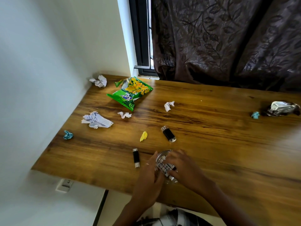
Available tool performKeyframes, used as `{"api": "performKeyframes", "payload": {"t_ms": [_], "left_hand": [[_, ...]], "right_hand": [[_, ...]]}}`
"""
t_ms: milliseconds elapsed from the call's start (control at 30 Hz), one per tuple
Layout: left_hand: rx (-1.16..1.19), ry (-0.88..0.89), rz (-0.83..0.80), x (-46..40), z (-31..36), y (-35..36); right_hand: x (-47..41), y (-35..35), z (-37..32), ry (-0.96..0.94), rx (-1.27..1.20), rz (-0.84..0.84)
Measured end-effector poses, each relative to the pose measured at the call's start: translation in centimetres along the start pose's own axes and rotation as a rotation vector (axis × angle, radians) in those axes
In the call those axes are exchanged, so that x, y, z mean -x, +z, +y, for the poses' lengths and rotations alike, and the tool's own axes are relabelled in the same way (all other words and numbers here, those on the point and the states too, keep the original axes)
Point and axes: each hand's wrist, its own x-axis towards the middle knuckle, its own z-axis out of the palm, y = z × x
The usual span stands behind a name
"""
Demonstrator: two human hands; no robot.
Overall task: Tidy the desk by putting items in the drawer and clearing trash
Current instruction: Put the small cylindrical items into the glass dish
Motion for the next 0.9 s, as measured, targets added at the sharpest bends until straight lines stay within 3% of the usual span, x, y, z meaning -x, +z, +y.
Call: {"api": "performKeyframes", "payload": {"t_ms": [200, 467, 633, 800, 900], "left_hand": [[-0.04, 0.079, -0.02, 0.2, -1.8, 0.8], [-0.059, 0.234, 0.107, 2.5, -2.6, -0.8], [-0.317, 0.388, 0.099, 4.6, -5.4, -1.9], [-0.535, 0.399, -0.048, 5.2, -8.8, -1.3], [-0.569, 0.421, -0.07, 4.9, -9.8, -0.9]], "right_hand": [[0.5, -0.1, 0.0, -0.012, -0.05, 0.038], [5.1, -0.5, -2.7, 0.09, -0.241, 0.28], [9.7, 1.7, -4.9, 0.128, -0.346, 0.094], [12.0, 7.3, -5.4, 0.498, -0.62, -0.231], [12.0, 10.3, -4.7, 0.914, -1.195, -0.159]]}}
